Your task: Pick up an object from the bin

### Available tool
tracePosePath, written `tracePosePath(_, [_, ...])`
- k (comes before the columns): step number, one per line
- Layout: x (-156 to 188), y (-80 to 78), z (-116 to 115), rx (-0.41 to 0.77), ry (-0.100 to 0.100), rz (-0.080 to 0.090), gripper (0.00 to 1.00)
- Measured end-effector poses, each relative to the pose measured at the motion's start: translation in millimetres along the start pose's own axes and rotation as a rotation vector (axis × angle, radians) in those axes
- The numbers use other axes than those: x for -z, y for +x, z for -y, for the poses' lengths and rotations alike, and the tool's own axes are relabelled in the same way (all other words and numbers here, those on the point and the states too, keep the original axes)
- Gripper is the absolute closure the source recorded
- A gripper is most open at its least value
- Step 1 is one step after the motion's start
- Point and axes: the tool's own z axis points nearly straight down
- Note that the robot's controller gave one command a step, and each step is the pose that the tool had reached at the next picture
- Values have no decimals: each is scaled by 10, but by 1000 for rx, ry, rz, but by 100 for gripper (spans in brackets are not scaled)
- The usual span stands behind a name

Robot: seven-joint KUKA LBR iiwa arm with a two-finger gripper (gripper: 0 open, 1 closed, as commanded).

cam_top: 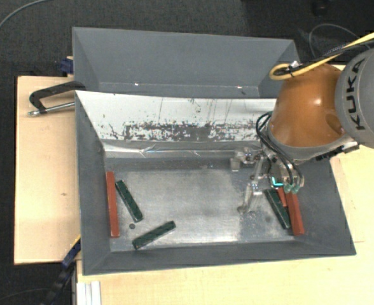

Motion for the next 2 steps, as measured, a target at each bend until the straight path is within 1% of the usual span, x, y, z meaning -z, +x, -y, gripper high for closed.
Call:
tracePosePath(1, [245, 129, -1925, 38, -6, 12, 0])
tracePosePath(2, [-868, 174, -1354, 159, 3, -2, 0])
